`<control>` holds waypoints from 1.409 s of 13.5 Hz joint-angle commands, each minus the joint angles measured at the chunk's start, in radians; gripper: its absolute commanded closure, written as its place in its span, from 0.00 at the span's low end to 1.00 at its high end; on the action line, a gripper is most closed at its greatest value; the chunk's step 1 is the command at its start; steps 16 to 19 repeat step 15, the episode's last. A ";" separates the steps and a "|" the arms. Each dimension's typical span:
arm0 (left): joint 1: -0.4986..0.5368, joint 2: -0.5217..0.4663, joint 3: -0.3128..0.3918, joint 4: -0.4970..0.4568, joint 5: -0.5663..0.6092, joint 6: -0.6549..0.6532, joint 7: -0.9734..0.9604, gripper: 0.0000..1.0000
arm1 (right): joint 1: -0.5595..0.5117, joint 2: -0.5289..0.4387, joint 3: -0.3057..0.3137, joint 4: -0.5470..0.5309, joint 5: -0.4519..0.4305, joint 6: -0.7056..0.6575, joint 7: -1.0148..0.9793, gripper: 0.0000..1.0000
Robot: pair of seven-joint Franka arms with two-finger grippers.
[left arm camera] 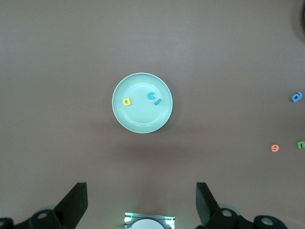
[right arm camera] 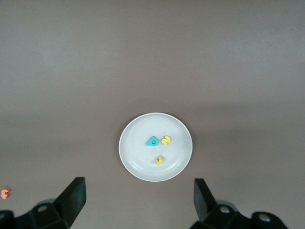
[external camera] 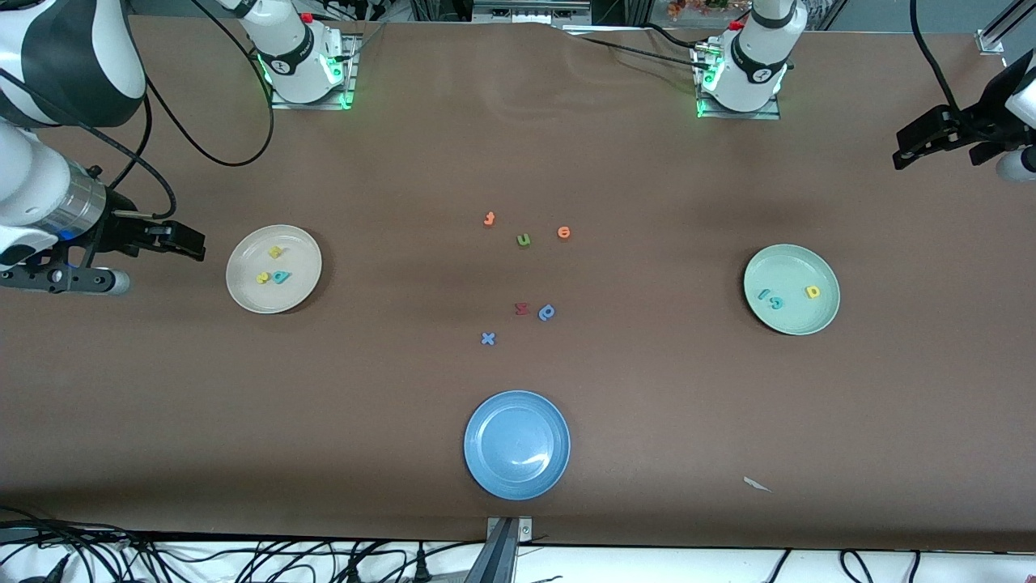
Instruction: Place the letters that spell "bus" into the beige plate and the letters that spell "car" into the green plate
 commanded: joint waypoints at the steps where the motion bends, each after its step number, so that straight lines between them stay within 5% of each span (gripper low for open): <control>1: -0.076 0.022 0.055 0.039 -0.014 -0.027 -0.019 0.00 | -0.005 -0.023 0.017 -0.016 -0.017 -0.001 0.013 0.00; 19: -0.056 0.022 0.054 0.036 -0.020 -0.050 -0.013 0.00 | 0.013 -0.023 0.016 -0.014 -0.004 -0.004 0.043 0.00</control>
